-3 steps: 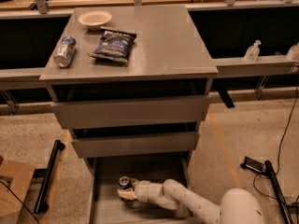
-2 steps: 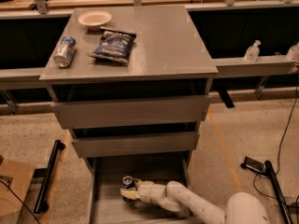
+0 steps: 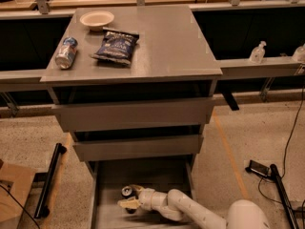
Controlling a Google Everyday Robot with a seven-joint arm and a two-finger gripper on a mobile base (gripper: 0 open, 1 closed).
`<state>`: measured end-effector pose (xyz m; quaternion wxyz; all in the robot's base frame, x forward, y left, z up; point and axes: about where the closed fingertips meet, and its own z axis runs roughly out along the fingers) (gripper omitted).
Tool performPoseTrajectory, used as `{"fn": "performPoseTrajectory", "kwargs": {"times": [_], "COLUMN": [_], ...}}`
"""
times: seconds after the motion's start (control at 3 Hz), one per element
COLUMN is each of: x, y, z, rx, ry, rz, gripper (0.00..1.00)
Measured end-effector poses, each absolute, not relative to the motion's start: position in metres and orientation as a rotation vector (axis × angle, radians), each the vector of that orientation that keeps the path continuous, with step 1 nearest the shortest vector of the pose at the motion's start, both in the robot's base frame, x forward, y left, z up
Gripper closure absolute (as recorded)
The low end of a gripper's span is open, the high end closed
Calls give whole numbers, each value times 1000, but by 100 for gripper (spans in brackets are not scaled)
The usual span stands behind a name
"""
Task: Place pepsi can into bottom drawer
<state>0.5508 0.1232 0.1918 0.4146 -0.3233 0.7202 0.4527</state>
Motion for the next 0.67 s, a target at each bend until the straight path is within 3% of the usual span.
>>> {"fn": "performPoseTrajectory", "kwargs": {"times": [0.67], "x": [555], "y": [125], "z": [185], "rx": [-816], "ry": [1817], "rz": [1115], "gripper": [0]}}
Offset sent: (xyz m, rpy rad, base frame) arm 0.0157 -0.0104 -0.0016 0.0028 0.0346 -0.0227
